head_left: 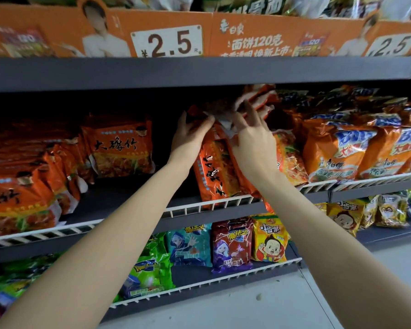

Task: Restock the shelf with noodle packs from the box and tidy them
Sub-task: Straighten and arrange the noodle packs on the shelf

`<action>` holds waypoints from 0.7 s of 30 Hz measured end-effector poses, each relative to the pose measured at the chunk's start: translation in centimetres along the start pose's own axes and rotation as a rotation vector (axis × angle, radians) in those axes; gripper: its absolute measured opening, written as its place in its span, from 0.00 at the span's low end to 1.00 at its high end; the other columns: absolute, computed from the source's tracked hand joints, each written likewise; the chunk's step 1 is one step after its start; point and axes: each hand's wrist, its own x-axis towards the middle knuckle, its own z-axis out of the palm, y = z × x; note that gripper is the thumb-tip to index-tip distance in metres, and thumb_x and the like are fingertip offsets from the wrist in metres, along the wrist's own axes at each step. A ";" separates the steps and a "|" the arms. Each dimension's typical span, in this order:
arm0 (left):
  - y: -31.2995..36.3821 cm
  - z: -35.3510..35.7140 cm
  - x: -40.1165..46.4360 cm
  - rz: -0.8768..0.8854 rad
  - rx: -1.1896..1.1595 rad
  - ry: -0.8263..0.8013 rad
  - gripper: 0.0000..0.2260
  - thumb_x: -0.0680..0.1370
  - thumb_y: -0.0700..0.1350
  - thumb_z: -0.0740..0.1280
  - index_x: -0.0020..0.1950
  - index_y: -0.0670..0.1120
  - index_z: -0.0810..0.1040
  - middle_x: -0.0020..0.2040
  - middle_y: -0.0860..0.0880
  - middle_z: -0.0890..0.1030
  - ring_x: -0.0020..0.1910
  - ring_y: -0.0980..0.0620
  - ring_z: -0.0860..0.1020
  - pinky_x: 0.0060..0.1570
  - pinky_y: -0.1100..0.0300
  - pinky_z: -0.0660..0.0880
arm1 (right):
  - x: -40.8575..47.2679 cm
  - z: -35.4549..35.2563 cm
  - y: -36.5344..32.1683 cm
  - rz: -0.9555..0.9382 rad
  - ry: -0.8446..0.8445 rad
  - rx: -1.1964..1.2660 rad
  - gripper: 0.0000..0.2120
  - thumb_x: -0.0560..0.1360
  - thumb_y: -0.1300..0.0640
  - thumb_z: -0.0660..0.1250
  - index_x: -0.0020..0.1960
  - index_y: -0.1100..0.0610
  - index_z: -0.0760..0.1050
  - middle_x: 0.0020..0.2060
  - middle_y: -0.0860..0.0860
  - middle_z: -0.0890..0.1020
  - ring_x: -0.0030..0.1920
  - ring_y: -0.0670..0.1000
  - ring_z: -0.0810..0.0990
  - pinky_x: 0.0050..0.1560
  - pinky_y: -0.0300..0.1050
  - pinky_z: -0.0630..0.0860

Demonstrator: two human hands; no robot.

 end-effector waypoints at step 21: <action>-2.8 -8.7 -3.9 -0.299 -0.102 0.290 0.39 0.70 0.66 0.67 0.74 0.47 0.63 0.73 0.49 0.66 0.70 0.47 0.64 0.71 0.49 0.60 | -7.4 4.9 -9.7 -0.114 0.077 0.323 0.26 0.66 0.74 0.66 0.61 0.56 0.77 0.65 0.60 0.73 0.66 0.62 0.70 0.41 0.42 0.76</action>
